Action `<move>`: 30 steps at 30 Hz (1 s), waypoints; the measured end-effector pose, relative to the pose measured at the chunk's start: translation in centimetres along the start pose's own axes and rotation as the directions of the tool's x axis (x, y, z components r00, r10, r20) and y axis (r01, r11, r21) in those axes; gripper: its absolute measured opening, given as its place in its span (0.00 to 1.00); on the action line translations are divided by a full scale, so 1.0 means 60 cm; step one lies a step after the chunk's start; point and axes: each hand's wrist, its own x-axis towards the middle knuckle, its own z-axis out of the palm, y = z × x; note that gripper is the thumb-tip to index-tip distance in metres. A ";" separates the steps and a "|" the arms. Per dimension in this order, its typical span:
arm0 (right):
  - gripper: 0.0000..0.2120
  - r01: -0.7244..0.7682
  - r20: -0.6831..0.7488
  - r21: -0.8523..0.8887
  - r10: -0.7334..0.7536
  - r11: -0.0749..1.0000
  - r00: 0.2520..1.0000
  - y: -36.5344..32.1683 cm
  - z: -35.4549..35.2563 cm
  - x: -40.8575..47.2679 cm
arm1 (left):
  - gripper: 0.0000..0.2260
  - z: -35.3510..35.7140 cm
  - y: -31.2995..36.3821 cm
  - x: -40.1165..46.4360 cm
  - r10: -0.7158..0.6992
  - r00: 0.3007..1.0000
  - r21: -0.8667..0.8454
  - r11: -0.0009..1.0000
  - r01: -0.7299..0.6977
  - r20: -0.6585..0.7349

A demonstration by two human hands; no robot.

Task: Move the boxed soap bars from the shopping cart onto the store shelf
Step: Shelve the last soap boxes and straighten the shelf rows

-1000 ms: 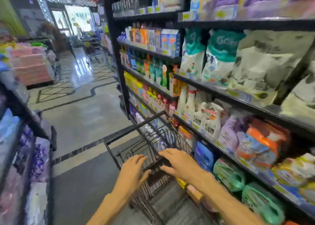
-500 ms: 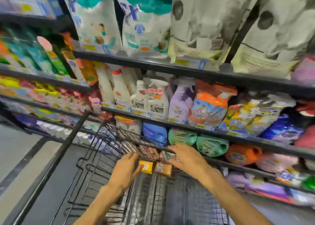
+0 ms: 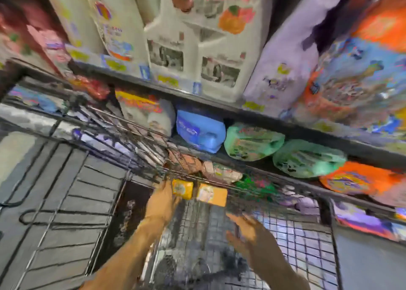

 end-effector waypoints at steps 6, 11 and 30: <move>0.27 -0.003 0.065 -0.156 0.013 0.988 0.998 0.005 0.037 0.069 | 0.43 0.078 -0.028 0.110 -0.051 0.999 -0.020 0.998 0.051 -0.013; 0.46 -0.008 0.122 -0.196 0.032 0.981 0.992 0.028 0.063 0.097 | 0.44 0.097 -0.045 0.144 -0.090 0.996 -0.033 0.995 0.090 0.025; 0.23 -0.410 0.078 0.451 0.422 0.793 0.903 0.089 0.124 0.227 | 0.21 0.035 -0.088 0.027 -0.079 0.984 -0.312 0.950 0.026 -0.160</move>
